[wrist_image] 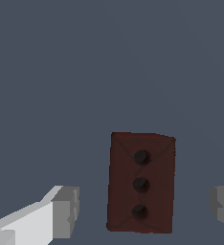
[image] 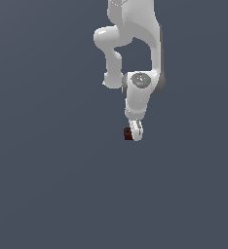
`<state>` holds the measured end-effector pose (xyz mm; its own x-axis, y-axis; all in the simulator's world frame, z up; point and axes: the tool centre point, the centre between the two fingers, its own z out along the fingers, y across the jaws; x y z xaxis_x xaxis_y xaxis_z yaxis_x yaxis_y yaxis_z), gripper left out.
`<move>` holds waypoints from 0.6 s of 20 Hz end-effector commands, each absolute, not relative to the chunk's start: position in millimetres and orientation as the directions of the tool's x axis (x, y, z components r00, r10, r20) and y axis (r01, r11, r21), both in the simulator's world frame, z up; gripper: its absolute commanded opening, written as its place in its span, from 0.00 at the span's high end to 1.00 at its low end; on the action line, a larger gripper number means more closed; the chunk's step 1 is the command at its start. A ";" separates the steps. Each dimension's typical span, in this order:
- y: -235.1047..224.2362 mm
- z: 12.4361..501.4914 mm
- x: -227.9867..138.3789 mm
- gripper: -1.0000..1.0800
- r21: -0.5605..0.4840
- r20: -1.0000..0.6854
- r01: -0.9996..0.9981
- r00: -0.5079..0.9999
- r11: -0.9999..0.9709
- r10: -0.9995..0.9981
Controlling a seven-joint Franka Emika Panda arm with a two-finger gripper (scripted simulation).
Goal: Pick up the object and move it to a goal position.
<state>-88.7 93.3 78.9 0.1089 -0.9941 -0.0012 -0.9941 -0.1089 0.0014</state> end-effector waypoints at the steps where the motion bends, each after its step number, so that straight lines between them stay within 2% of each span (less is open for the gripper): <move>1: 94.5 78.0 -90.4 0.04 0.001 -0.001 -0.997 0.083 -0.083 -0.997; 12: 95.8 72.5 -92.0 0.04 0.000 0.000 -0.998 0.065 -0.065 -0.998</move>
<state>-91.7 95.8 74.9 0.0653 -0.9979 -0.0003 -0.9979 -0.0653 -0.0004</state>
